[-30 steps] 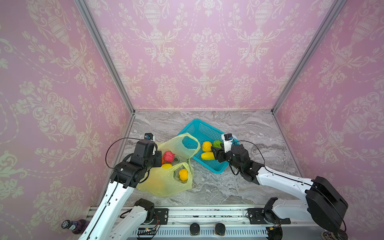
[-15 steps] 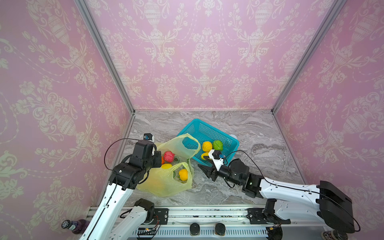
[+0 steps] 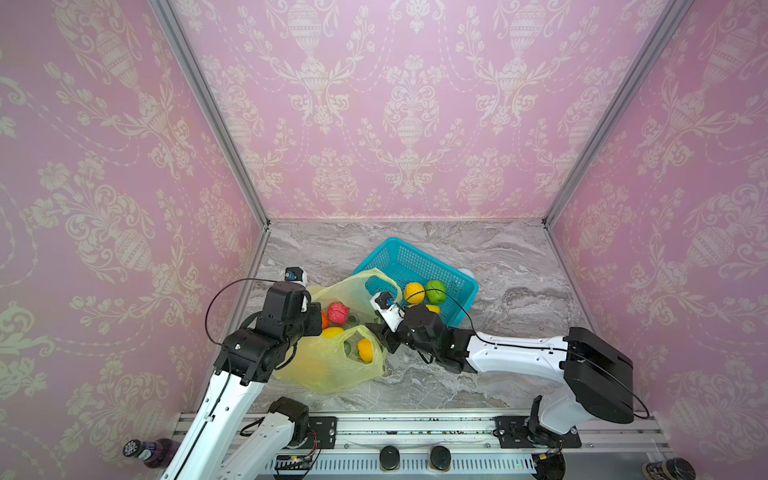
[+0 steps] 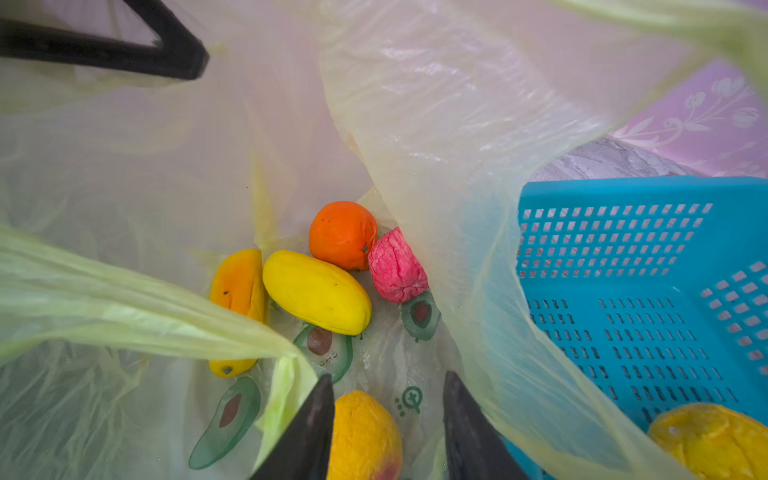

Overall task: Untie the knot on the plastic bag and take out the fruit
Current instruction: 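Move the open right gripper back over the bag opening, then lower the open right gripper deep into the bag toward the bottom fruit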

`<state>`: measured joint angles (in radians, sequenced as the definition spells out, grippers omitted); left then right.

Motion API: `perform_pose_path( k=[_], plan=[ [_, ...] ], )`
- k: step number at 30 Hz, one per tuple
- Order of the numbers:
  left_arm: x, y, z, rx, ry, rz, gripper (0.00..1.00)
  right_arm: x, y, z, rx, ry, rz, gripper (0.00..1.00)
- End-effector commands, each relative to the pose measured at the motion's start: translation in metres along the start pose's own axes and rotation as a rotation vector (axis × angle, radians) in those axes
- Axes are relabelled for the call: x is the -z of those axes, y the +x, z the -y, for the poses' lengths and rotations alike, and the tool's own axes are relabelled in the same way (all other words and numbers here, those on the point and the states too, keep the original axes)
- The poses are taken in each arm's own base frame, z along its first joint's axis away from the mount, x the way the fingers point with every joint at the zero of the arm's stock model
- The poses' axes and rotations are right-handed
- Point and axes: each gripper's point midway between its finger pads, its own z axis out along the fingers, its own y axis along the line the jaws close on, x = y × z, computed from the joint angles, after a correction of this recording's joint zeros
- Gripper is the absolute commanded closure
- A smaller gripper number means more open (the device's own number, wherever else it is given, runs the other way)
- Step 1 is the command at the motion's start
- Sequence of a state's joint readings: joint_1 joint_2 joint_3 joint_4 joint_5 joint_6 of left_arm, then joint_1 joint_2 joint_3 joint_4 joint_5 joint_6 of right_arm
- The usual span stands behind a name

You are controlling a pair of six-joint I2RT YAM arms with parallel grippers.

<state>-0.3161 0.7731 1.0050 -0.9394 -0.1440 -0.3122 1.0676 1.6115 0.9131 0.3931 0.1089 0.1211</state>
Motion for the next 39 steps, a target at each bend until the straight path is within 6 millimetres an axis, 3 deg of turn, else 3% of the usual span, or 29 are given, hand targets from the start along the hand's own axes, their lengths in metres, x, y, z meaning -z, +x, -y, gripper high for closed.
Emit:
perform_pose_path(
  k=[1,8,14,17,22,25,26,35,39],
  plan=[
    [-0.003,0.003,-0.004,0.016,-0.019,-0.012,1.0,-0.012,0.002,0.002,-0.013,0.028,-0.053,0.57],
    [-0.001,0.002,-0.004,0.018,-0.017,-0.004,1.0,-0.029,0.01,0.002,-0.006,0.037,-0.1,0.58],
    [-0.002,0.003,-0.004,0.017,-0.018,-0.011,1.0,-0.032,0.01,-0.004,-0.008,0.012,-0.11,0.59],
    [-0.002,0.003,-0.004,0.018,-0.018,-0.011,1.0,-0.025,0.006,-0.006,-0.001,-0.002,-0.086,0.57],
    [-0.003,0.003,-0.004,0.016,-0.018,-0.011,1.0,0.005,-0.006,-0.006,-0.004,-0.018,0.014,0.52],
    [-0.003,0.003,-0.004,0.017,-0.019,-0.013,1.0,0.014,-0.008,0.002,-0.019,0.02,0.035,0.75],
    [-0.003,0.003,-0.004,0.016,-0.019,-0.013,1.0,0.014,-0.007,0.006,-0.021,0.044,0.025,0.79],
    [-0.002,0.003,-0.004,0.016,-0.017,-0.009,1.0,-0.024,0.021,0.014,0.015,0.108,-0.142,0.82],
    [-0.002,0.002,-0.004,0.017,-0.017,-0.006,1.0,-0.043,0.033,0.0,0.029,0.05,-0.215,0.71]
  ],
)
